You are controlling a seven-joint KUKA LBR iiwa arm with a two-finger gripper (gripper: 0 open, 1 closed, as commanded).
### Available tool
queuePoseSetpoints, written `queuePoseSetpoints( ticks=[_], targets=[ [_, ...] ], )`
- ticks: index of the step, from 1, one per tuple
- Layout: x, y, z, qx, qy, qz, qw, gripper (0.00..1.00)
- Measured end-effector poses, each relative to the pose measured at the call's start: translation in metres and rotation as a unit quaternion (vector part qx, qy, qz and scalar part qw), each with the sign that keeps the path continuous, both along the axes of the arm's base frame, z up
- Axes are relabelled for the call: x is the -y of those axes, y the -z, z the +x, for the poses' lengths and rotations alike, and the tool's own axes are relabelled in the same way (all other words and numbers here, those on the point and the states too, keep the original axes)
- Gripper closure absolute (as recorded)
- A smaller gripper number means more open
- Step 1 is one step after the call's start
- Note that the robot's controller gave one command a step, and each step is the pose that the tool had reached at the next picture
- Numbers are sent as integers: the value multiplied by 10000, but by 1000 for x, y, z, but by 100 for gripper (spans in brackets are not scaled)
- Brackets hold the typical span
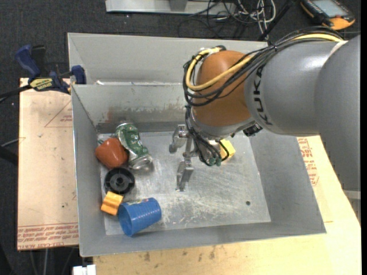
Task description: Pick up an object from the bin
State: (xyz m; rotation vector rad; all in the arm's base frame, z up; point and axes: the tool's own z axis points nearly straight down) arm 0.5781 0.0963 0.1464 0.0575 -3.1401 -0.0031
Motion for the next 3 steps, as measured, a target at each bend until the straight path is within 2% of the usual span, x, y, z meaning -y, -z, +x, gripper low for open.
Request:
queuePoseSetpoints(
  ticks=[1, 2, 3],
  targets=[
    [1, -1, 1, 9, 6, -4, 10000, 0],
    [-18, 12, 9, 41, -253, -14, 9997, 0],
    [-53, 52, 51, 21, -1352, 1, 9908, 100]
  ],
)
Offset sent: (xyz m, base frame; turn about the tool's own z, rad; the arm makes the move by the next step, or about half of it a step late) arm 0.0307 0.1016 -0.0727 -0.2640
